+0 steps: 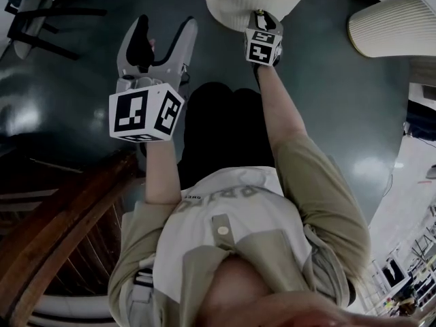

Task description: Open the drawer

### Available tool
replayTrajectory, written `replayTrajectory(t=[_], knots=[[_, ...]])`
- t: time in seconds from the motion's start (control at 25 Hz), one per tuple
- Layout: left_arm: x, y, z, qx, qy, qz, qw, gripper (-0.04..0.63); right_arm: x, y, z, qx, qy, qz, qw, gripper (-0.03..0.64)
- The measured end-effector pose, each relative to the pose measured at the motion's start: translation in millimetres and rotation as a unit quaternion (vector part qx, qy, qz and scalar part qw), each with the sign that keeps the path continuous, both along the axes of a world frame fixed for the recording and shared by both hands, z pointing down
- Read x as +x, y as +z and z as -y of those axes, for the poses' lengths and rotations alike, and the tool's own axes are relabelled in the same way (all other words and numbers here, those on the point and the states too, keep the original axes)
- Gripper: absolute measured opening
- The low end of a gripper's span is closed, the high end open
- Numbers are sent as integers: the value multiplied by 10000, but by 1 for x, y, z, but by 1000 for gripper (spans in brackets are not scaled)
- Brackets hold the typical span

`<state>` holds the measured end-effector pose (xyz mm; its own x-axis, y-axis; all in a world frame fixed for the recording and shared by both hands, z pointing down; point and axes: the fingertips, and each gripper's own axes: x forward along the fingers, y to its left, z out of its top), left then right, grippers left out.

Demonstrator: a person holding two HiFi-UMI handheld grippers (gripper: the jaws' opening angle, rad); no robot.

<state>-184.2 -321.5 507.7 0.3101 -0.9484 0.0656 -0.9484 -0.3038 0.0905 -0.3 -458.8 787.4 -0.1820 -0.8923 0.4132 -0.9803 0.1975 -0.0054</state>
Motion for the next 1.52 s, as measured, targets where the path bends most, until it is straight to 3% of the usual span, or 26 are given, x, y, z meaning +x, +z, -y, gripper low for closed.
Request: replayTrajectory(t=[1.52], knots=[[29, 6, -19, 8, 112, 16, 9999, 359, 8, 6, -86, 117, -524, 34, 9986, 112]])
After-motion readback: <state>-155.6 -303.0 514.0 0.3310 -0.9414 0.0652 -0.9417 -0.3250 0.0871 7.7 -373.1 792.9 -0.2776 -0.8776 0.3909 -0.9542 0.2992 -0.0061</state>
